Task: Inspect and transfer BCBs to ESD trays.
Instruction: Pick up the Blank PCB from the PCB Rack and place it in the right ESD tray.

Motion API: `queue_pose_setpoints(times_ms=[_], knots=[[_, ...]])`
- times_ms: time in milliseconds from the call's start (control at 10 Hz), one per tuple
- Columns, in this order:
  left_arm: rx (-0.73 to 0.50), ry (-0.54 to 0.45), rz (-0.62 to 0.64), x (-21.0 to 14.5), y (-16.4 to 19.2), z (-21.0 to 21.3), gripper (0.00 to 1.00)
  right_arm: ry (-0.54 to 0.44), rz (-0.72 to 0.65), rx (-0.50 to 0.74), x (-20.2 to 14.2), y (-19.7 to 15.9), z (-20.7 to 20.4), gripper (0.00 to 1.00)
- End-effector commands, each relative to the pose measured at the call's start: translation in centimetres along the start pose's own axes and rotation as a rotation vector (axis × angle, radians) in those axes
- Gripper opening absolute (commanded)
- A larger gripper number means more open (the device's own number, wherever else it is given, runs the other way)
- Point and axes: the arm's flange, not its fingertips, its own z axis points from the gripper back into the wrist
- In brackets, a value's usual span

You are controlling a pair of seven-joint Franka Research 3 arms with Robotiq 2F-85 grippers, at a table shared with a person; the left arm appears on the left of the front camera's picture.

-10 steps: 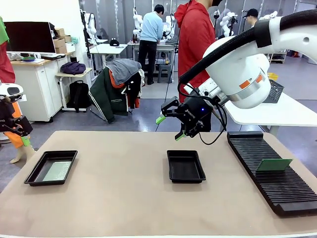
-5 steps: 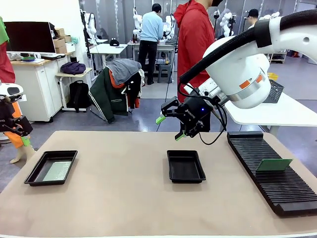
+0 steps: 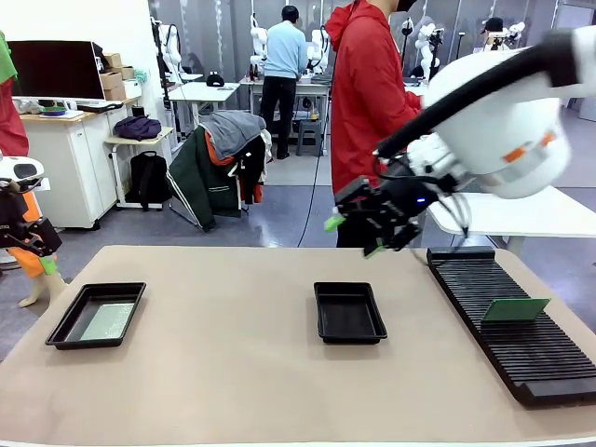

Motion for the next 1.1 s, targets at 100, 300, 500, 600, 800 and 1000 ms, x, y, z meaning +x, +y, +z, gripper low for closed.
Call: queue_pose_setpoints(times_ms=[100,300,500,600,800,1000], knots=[[-0.002,-0.009,0.001,-0.1,-0.1,-0.2,1.00,0.010,0.191,-0.103,-3.6,-3.4,8.5,1.00],[-0.002,-0.009,0.001,-0.1,-0.1,-0.2,1.00,0.050,0.356,-0.177,-5.1,-5.0,13.4,1.00],[-0.002,-0.009,0.001,-0.1,-0.1,-0.2,1.00,0.099,0.551,-0.271,-7.0,-6.6,17.5,1.00],[-0.002,-0.009,0.001,-0.1,-0.1,-0.2,1.00,0.132,0.641,-0.299,-7.7,-7.5,19.0,1.00],[-0.002,-0.009,0.001,-0.1,-0.1,-0.2,1.00,0.233,0.779,-0.362,-8.8,-9.4,21.4,1.00],[-0.002,-0.009,0.001,-0.1,-0.1,-0.2,1.00,0.320,0.944,-0.433,-10.4,-10.6,23.0,1.00]])
